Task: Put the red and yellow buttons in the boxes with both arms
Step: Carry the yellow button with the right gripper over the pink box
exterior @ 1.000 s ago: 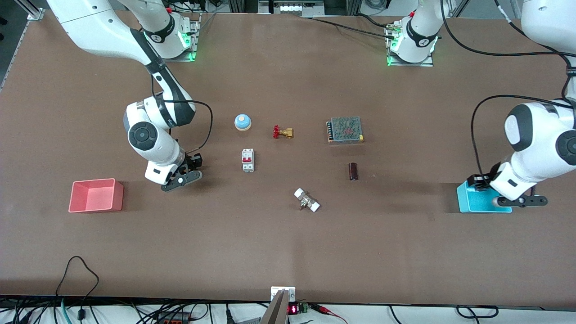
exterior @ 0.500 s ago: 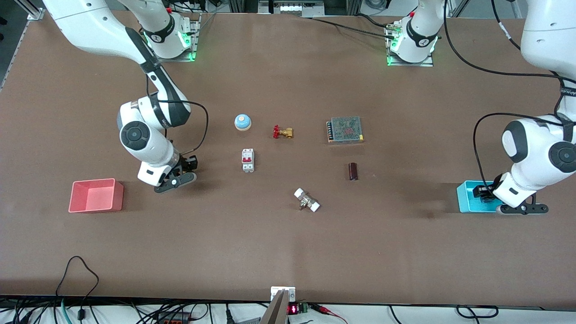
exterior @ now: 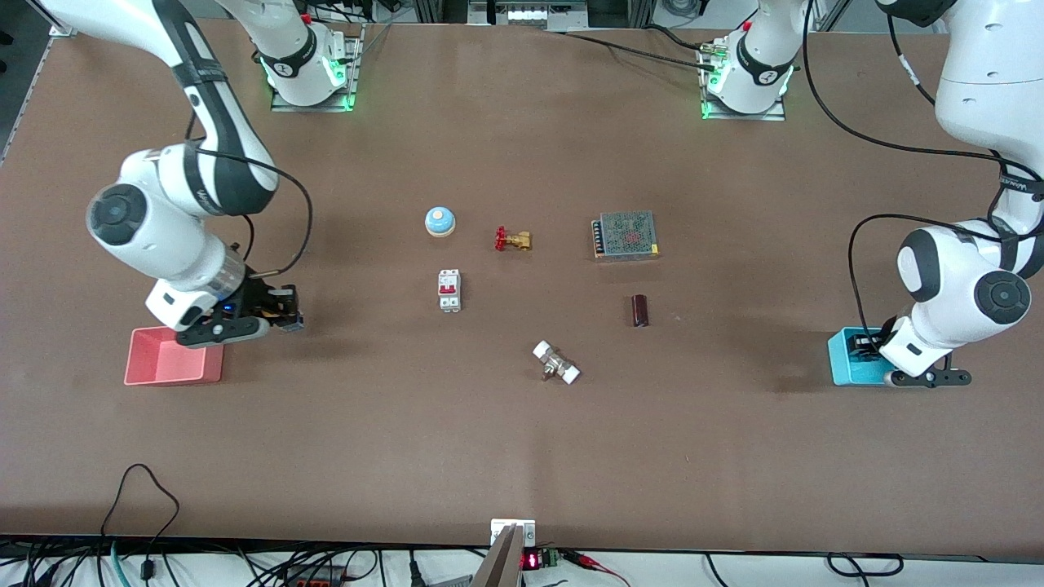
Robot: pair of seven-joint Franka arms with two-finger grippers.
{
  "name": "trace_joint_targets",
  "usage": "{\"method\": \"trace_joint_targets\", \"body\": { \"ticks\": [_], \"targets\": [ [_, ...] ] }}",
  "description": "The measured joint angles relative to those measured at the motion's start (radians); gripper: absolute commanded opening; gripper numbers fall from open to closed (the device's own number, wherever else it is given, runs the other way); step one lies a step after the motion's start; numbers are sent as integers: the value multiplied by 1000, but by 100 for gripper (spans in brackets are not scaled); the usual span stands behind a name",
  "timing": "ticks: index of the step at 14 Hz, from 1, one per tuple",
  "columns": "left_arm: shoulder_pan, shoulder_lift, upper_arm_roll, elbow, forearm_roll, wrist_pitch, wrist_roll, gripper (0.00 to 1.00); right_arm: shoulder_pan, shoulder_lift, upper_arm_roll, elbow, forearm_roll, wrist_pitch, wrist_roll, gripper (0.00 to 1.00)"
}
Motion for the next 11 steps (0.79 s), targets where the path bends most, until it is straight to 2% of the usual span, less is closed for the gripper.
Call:
{"method": "trace_joint_targets", "body": {
  "ticks": [2, 4, 8, 11],
  "targets": [
    [0, 0, -1, 7, 0, 1, 2, 96, -9, -5, -48, 39, 4, -54, 1, 27],
    [0, 0, -2, 19, 0, 1, 17, 100, -16, -4, -105, 71, 4, -82, -15, 27],
    [0, -25, -2, 41, 0, 0, 42, 100, -37, 32, -183, 108, 4, -88, -116, 27],
    [0, -70, -3, 44, 0, -37, 58, 100, -72, 103, -203, 157, 4, -87, -183, 27]
  ]
}}
